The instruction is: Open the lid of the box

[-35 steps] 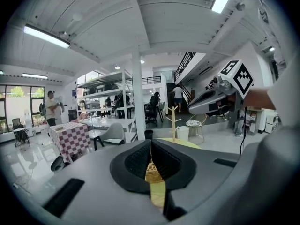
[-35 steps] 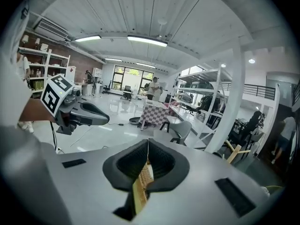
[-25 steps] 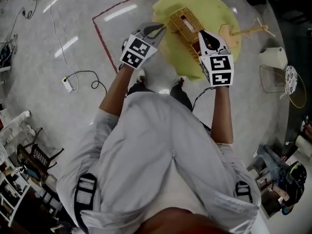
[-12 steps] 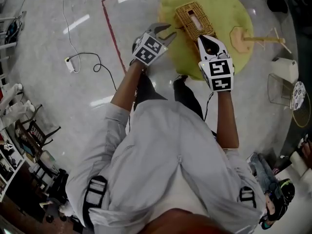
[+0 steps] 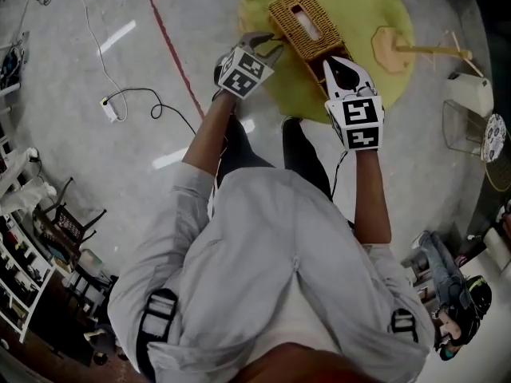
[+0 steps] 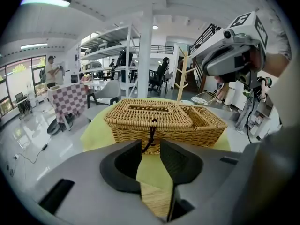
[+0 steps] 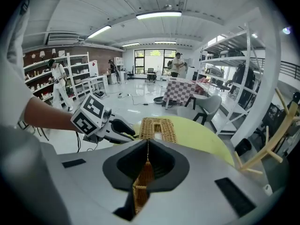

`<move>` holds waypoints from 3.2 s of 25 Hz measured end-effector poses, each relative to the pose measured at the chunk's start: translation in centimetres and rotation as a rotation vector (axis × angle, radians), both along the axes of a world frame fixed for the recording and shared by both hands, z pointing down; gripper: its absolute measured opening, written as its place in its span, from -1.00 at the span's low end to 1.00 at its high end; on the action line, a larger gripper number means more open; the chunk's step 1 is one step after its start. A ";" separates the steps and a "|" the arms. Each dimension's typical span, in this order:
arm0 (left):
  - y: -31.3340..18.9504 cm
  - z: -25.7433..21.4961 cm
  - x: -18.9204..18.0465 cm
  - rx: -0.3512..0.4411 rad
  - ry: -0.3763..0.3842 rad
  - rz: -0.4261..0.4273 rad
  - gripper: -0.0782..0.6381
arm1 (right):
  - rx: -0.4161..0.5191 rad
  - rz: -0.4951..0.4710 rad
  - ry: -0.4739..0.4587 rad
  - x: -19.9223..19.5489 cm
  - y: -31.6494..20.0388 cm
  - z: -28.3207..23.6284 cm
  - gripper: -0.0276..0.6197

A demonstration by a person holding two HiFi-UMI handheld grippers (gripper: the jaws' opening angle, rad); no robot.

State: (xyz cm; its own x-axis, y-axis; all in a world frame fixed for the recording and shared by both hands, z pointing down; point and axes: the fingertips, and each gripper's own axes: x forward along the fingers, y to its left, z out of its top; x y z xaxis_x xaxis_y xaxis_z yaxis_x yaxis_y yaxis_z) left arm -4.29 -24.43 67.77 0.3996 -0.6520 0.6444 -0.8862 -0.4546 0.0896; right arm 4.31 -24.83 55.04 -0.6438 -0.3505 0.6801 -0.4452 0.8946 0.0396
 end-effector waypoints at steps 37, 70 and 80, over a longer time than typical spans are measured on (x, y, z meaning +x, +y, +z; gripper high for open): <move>-7.4 -13.5 4.8 0.170 0.124 0.136 -0.67 | 0.079 0.341 -0.107 7.5 -3.9 -7.0 -0.84; -21.1 -2.4 12.6 -0.113 -0.084 0.224 -0.66 | -0.015 0.403 -0.082 14.1 -10.1 -3.1 -0.84; -20.5 -2.0 13.5 -0.121 -0.116 0.265 -0.42 | 0.011 0.471 -0.085 16.5 -8.4 -3.8 -0.84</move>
State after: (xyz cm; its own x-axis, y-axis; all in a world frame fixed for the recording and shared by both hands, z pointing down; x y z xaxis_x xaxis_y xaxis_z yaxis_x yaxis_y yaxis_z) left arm 9.20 -44.94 65.77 0.4645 -0.4504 0.7624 -0.7455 -0.6636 0.0622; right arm 20.85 -33.28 51.24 -0.4665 -0.6243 0.6266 -0.8039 0.5948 -0.0059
